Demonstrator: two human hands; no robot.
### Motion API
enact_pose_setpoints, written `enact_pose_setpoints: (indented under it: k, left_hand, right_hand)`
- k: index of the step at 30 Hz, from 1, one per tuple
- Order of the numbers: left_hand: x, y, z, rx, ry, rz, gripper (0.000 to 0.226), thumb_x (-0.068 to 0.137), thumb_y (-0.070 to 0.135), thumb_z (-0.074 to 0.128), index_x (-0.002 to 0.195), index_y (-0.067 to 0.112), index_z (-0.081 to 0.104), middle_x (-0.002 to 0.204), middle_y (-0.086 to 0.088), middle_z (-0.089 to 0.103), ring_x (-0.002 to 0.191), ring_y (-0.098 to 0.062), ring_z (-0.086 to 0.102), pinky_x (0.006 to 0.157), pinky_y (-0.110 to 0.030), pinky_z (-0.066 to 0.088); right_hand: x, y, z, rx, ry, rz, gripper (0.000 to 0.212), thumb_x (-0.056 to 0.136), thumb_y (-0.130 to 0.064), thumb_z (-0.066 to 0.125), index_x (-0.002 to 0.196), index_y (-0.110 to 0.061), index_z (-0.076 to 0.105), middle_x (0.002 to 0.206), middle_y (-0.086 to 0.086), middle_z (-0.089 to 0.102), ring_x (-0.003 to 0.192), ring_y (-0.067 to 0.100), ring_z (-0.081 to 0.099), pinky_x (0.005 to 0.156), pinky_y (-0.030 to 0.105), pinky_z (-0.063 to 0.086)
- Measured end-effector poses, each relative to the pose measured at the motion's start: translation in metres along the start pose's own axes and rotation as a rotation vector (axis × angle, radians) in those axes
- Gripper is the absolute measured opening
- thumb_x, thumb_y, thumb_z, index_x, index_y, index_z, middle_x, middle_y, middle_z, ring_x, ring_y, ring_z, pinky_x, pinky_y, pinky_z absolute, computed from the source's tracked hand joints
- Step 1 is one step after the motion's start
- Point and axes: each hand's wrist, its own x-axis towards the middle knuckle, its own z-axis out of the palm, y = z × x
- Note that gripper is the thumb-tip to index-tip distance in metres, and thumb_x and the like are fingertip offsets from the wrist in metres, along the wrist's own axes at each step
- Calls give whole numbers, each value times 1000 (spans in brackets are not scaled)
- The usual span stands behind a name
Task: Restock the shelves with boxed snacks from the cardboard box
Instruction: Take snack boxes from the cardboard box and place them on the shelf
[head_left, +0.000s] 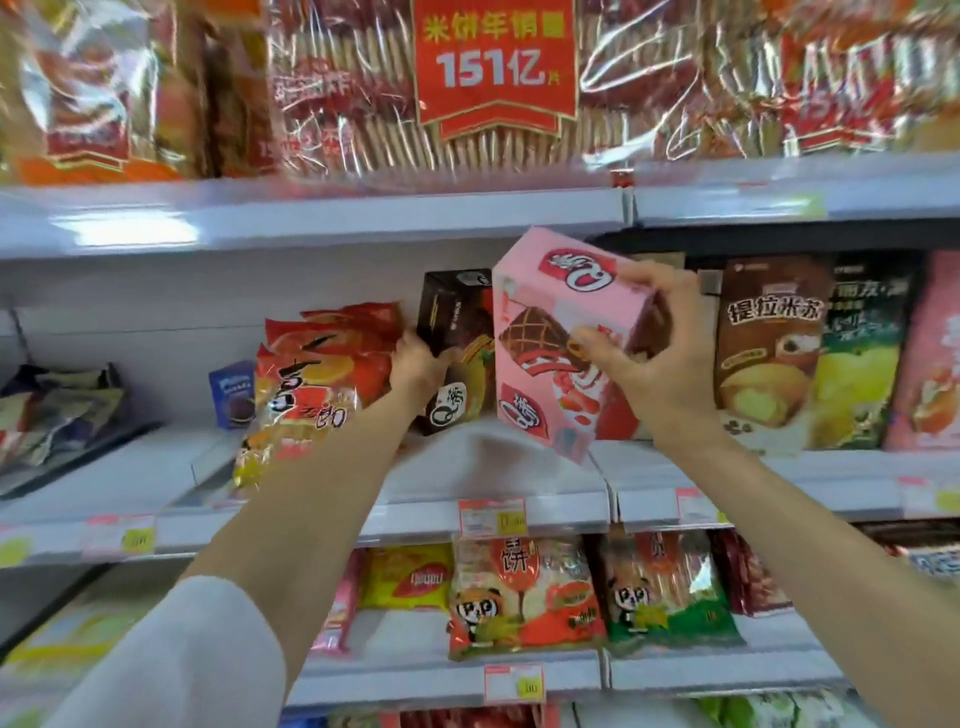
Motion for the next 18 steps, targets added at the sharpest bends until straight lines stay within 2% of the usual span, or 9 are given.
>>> enact_pose_setpoints:
  k: [2,4,6,10,12,13,15,17,18]
  left_hand:
    - [10,-3,13,29,24,-85,61,94,34,51,138,-3,30,135,-25,42,123,-41,42,100,-41,34]
    - [21,-3,19,60,46,-168,49,99,29,39,134,-6,37,134,-25,44,123,-40,43,100,-40,35]
    - [32,-8,24,71,43,-201,45,99,24,39,132,-7,38,133,-25,46,123,-39,45,100,-39,36]
    - [40,-19,26,-56,-189,-164,66,90,44,54,140,6,34,135,-17,49,122,-35,48,101,-41,41]
    - [41,-23,26,-132,-266,-194,82,83,60,52,145,14,27,142,-14,43,127,-33,44,106,-43,38]
    - [38,-22,24,-177,-271,-220,81,85,61,49,147,16,23,145,-14,40,130,-33,41,108,-44,35]
    - [26,-18,19,-273,-178,-190,70,92,54,42,147,15,24,143,-12,42,130,-33,42,108,-38,34]
    - [4,-11,15,-384,-78,-44,56,96,41,46,139,8,37,131,-6,51,122,-28,48,98,-27,38]
    - [-8,-8,15,-416,-82,18,51,95,34,50,134,3,39,125,-4,52,118,-25,50,91,-22,38]
  right_hand:
    - [1,17,10,2,-47,38,47,76,-26,74,114,-21,48,109,-34,48,105,-6,51,89,18,45]
    - [4,30,17,39,-50,107,47,76,-19,76,115,-18,49,106,-29,51,101,-12,51,83,10,44]
    - [11,43,21,62,-29,162,46,78,-12,75,116,-13,50,104,-22,50,97,-13,51,80,8,44]
    - [28,69,34,32,-99,294,55,77,-24,73,125,-24,44,117,-14,50,111,6,52,96,36,49]
    - [29,82,41,-19,-198,314,70,75,-22,75,134,-28,38,132,-11,44,122,8,45,104,41,42]
    - [27,86,43,-44,-238,322,77,75,-18,76,138,-28,34,136,-12,40,126,6,41,108,39,38]
    - [20,98,45,-44,-249,372,86,74,-17,78,142,-28,27,142,-9,38,130,9,39,110,38,35]
    - [11,108,43,-71,-211,455,86,73,-24,80,142,-28,29,140,-4,45,126,15,46,107,39,39]
    - [6,113,43,-169,-200,475,81,73,-27,79,141,-26,33,137,-1,48,123,17,49,105,38,40]
